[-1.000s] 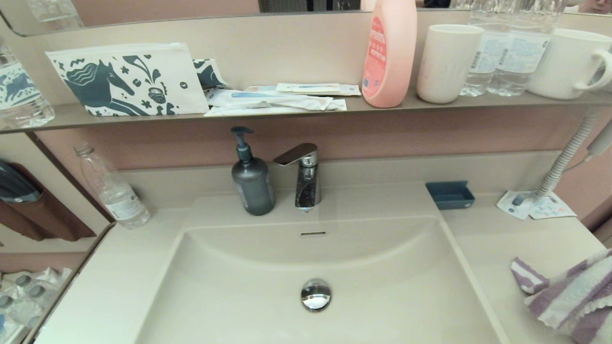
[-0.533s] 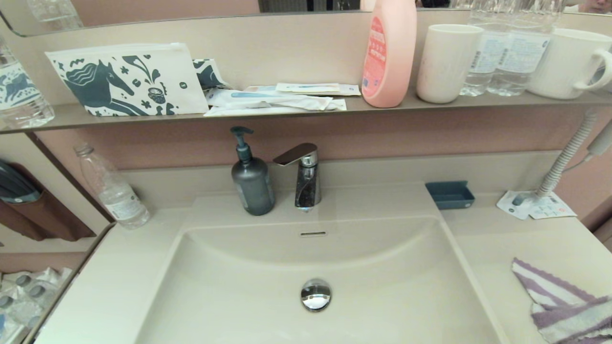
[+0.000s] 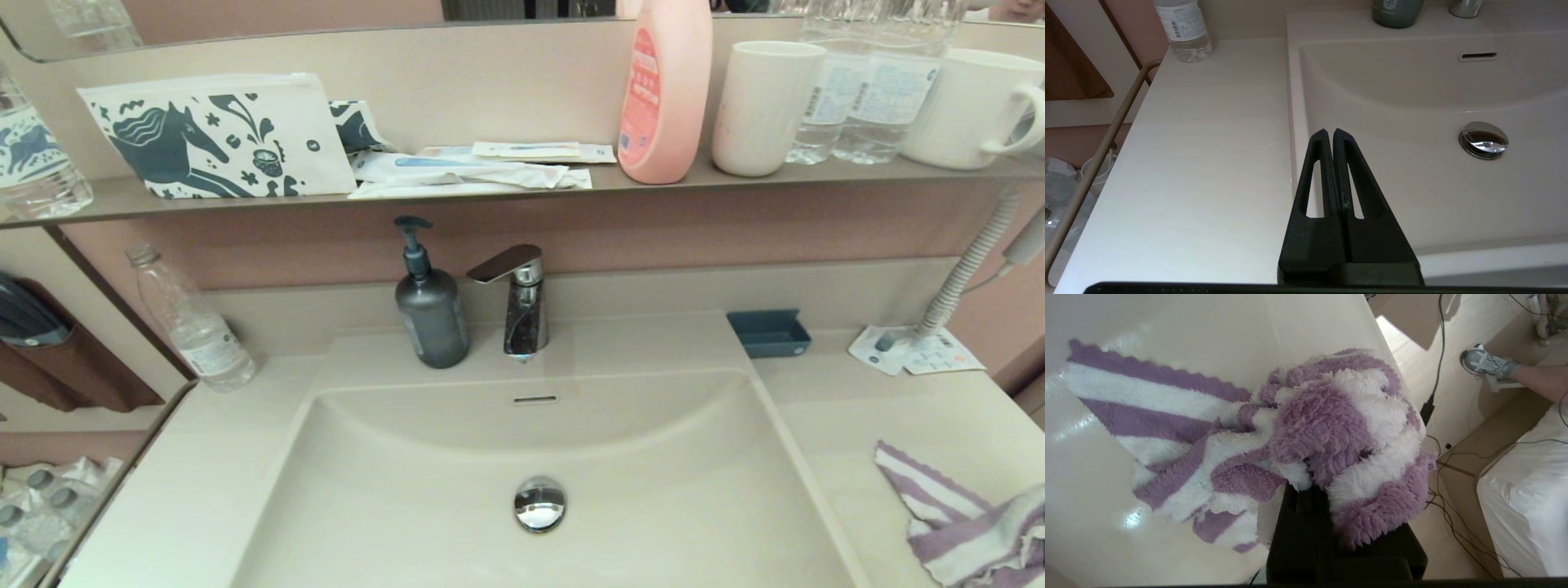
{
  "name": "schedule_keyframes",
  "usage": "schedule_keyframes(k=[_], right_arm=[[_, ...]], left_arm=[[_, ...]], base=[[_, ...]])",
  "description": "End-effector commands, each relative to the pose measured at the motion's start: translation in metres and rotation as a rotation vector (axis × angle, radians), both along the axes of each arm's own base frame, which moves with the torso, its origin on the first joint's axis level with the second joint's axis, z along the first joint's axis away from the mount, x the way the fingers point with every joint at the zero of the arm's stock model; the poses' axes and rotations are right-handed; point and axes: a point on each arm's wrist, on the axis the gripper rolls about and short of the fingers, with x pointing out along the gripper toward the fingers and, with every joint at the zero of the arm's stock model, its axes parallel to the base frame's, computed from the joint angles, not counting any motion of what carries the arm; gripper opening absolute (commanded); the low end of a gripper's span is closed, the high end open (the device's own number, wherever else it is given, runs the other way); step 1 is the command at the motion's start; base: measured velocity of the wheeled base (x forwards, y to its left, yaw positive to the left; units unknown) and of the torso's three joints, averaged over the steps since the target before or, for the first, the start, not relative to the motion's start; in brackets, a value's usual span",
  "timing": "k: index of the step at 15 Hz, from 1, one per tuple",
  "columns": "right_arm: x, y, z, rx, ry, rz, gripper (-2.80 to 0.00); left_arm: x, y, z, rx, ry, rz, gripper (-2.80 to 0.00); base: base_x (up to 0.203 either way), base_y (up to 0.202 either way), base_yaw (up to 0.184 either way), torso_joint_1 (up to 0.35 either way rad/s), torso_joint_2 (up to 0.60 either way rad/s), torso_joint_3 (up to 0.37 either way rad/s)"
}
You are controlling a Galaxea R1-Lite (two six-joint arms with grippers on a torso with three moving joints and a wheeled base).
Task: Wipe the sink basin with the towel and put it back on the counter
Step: Wipe the sink
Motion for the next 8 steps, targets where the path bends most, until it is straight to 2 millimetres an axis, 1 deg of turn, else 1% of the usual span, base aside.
schedule_keyframes(k=[1, 2, 4, 6, 7, 8], right_arm=[[0.007, -0.002, -0.007, 0.012, 0.026, 0.005, -2.80], [0.010, -0.004, -0.008, 0.008, 0.023, 0.001, 0.00], [0.017, -0.007, -0.008, -0.025, 0.007, -0.018, 0.00], [0.017, -0.008, -0.002, -0.071, 0.007, -0.043, 0.00], [0.014, -0.007, 0.006, -0.102, 0.004, -0.045, 0.00], [0.010, -0.006, 0.009, -0.118, 0.019, -0.038, 0.00]], left_arm=[[0.000, 0.000, 0.000, 0.000, 0.002, 0.000, -2.80], [0.000, 0.000, 0.000, 0.000, 0.002, 0.000, -2.80], [0.000, 0.000, 0.000, 0.000, 0.002, 0.000, -2.80], [0.000, 0.000, 0.000, 0.001, 0.002, 0.000, -2.80], [0.000, 0.000, 0.000, 0.001, 0.002, 0.000, -2.80], [0.000, 0.000, 0.000, 0.000, 0.002, 0.000, -2.80]], base=[[0.000, 0.000, 0.000, 0.000, 0.00, 0.000], [0.000, 0.000, 0.000, 0.000, 0.00, 0.000], [0.000, 0.000, 0.000, 0.000, 0.00, 0.000], [0.000, 0.000, 0.000, 0.000, 0.00, 0.000], [0.000, 0.000, 0.000, 0.000, 0.00, 0.000], [0.000, 0.000, 0.000, 0.000, 0.00, 0.000]])
